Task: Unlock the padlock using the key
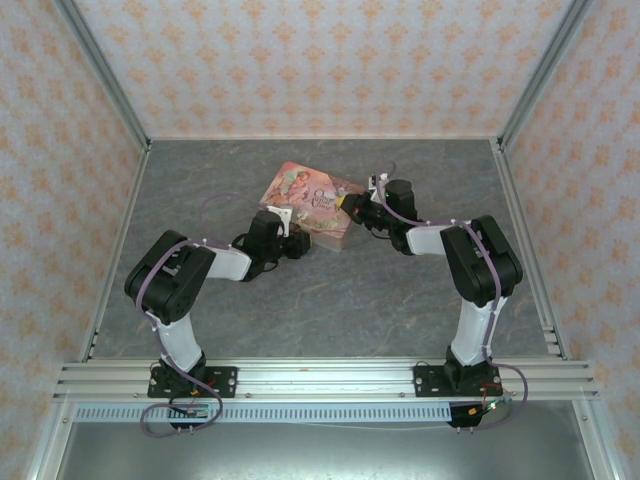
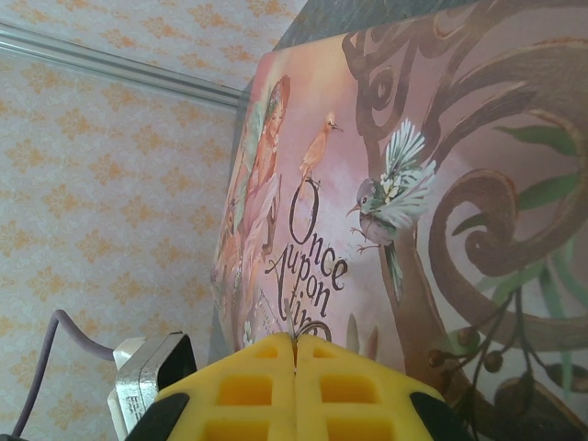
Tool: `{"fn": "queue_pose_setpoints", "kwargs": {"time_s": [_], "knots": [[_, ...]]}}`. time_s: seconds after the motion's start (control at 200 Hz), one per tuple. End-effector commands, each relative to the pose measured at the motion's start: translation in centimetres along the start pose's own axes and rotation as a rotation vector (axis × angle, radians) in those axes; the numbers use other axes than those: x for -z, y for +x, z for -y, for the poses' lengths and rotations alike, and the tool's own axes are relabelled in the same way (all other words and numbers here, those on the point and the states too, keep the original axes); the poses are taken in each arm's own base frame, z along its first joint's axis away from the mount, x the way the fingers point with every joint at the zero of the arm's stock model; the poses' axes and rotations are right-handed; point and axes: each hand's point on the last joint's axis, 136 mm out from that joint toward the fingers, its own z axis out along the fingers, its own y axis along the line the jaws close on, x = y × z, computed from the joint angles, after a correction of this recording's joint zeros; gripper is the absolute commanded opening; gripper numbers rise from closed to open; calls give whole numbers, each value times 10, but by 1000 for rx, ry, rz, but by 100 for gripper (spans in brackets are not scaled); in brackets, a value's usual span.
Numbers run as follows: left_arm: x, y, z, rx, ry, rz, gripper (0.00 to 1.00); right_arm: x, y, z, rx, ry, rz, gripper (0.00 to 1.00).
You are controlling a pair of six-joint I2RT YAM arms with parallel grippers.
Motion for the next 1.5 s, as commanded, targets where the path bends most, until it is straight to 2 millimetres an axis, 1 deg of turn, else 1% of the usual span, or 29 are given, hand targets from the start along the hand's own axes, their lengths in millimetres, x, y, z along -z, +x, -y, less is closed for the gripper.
{"fn": "queue_pose_setpoints", "kwargs": {"time_s": [0.0,0.195,0.36,0.45,0.626,0.806,0.971,1.126,1.206,1.321,1.406,1.496], "knots": [[8,-29,12,-12,20,103,31,-3,13,11,-17,45,-41,0],[7,-29,10,-7,13,103,31,-3,13,10,-17,41,-43,0],[7,-31,6,27,-11,120,34,-2,13,10,-18,42,-43,0],[8,-33,2,64,-26,140,39,-3,13,10,-19,42,-43,0],[6,-32,-7,125,-61,154,39,-2,12,9,-22,40,-42,0],[3,-31,-9,140,-70,150,39,-2,13,9,-22,40,-43,0],[1,-30,-10,139,-75,139,37,-3,13,9,-21,40,-43,0],[0,-30,-9,140,-71,135,31,-2,13,8,-21,38,-44,0],[0,-30,-6,135,-61,133,26,-2,13,4,-10,28,-44,0],[2,-33,-2,134,-44,134,23,0,8,-4,13,8,-30,0],[4,-35,3,136,-23,135,22,5,1,-17,45,-32,-1,0],[7,-36,11,192,-1,130,21,14,-8,-34,91,-75,42,0]]}}
